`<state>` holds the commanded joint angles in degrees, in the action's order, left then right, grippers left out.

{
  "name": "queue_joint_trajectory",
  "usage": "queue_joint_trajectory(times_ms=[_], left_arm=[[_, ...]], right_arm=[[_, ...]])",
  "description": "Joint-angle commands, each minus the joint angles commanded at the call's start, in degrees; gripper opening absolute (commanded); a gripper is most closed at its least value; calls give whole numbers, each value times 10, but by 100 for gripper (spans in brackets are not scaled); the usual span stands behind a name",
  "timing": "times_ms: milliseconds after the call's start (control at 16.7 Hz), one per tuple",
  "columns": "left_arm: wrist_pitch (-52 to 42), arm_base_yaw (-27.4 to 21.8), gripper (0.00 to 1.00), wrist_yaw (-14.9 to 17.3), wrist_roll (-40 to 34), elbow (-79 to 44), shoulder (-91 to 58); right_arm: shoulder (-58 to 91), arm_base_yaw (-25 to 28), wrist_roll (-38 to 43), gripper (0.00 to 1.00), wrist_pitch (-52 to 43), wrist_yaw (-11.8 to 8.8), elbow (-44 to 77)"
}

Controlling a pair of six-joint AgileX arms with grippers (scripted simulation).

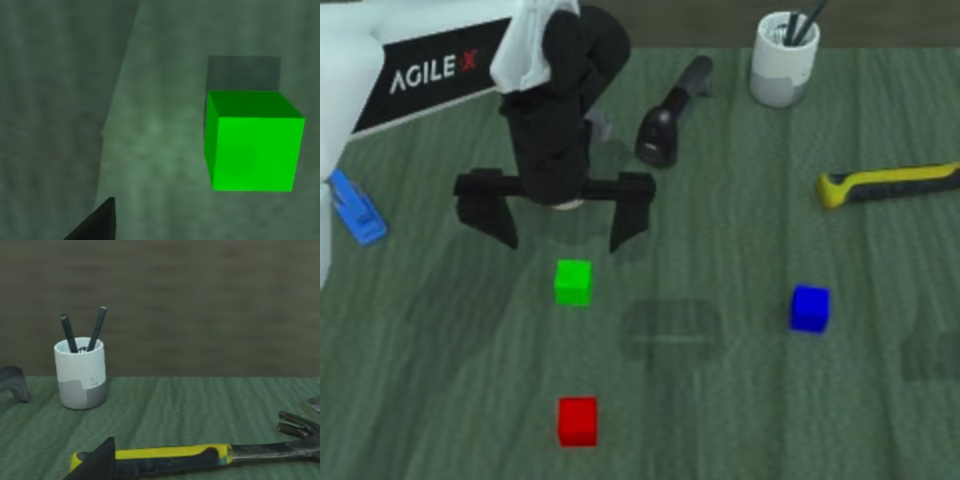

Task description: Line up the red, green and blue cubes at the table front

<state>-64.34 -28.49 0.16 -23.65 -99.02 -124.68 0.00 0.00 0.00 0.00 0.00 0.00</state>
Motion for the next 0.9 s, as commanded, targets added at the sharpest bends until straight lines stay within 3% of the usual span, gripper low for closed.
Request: queue_joint_trajectory(times_ms=[300, 660, 900], left_arm=[[11, -2, 100, 0, -1, 9, -2], [141, 1, 100, 1, 1, 80, -56], [169, 1, 100, 1, 2, 97, -72]], right_arm=[[0, 0, 0, 100, 0, 0, 0], [0, 0, 0, 100, 0, 0, 0], [0, 0, 0, 100, 0, 0, 0]])
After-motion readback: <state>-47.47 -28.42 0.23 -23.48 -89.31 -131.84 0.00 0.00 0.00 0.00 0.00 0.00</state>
